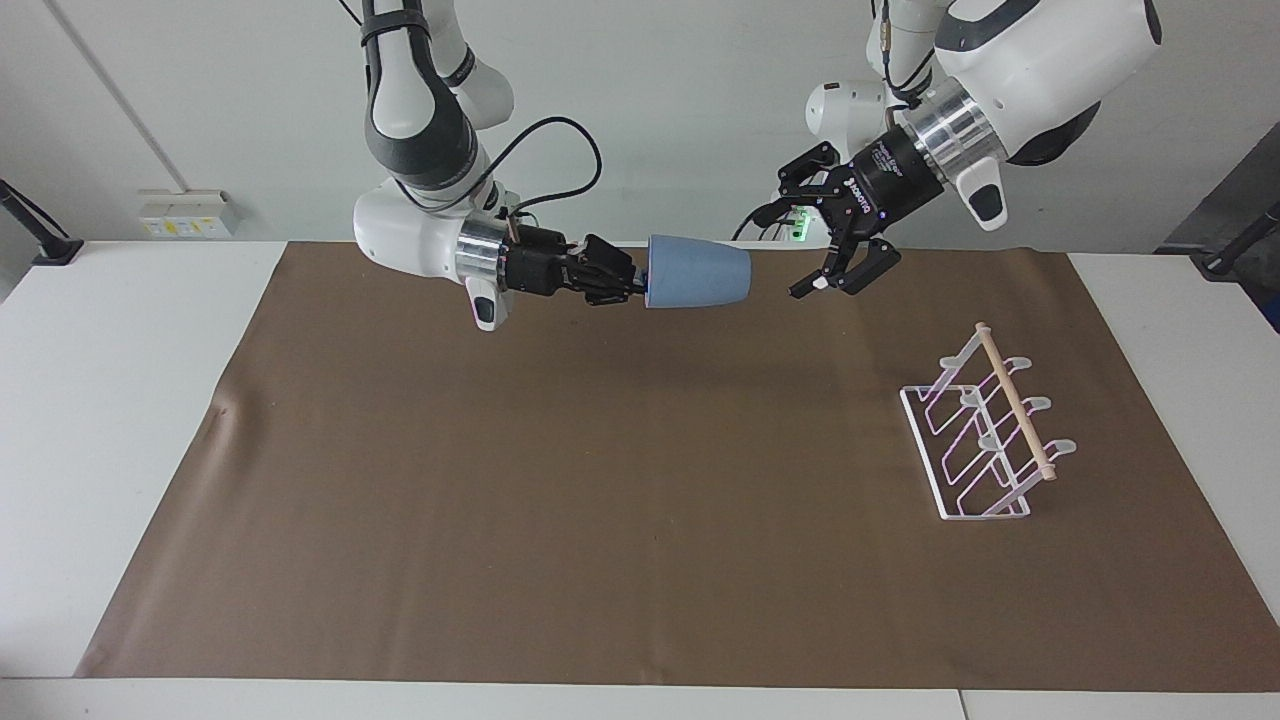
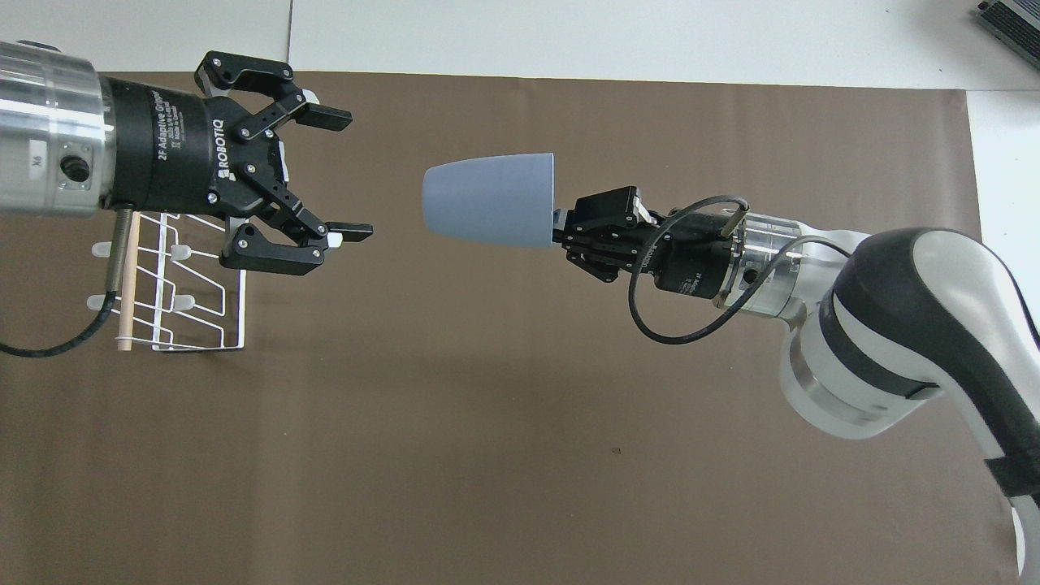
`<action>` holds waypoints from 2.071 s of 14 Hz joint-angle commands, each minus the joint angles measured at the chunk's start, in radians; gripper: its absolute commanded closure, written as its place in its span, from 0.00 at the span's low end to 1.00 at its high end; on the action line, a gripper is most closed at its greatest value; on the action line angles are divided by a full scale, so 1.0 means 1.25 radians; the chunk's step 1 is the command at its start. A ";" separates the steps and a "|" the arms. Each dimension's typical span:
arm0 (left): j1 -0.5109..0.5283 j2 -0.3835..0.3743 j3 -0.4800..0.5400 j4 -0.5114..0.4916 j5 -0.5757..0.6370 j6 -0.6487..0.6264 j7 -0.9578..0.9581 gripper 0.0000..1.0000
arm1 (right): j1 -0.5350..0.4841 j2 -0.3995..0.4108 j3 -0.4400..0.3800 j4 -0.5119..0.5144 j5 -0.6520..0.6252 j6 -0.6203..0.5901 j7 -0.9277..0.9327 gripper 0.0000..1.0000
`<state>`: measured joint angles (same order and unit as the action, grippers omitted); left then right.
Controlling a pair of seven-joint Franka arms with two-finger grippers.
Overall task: Hang cup on cup holder
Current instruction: 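Carry the cup toward center while the left gripper reaches toward it, then close the left gripper around the cup base held by the right gripper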
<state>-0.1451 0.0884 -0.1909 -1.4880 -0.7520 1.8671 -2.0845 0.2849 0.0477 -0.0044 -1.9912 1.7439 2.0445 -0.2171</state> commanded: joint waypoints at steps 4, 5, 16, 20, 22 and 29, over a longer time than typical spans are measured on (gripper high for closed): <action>-0.061 -0.001 0.010 -0.034 -0.011 0.026 -0.022 0.00 | 0.002 -0.006 0.003 -0.007 0.021 0.016 0.013 1.00; -0.063 -0.001 0.010 -0.034 -0.010 0.028 -0.022 0.00 | 0.002 -0.006 0.003 -0.007 0.021 0.016 0.013 1.00; -0.116 0.003 0.010 -0.060 0.038 0.110 -0.012 0.00 | 0.002 -0.006 0.003 -0.007 0.021 0.016 0.013 1.00; -0.117 0.003 0.008 -0.056 0.057 0.115 -0.011 0.82 | 0.002 -0.006 0.003 -0.007 0.021 0.015 0.013 1.00; -0.115 0.004 0.008 -0.054 0.062 0.114 -0.010 1.00 | 0.002 -0.006 0.003 -0.006 0.021 0.015 0.013 1.00; -0.111 0.002 0.009 -0.055 0.064 0.115 -0.010 1.00 | 0.002 -0.006 0.003 -0.006 0.021 0.013 0.023 0.97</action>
<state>-0.2673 0.1054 -0.1857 -1.5381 -0.6870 2.0086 -2.0835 0.2848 0.0477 -0.0053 -2.0022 1.7437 2.0430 -0.2171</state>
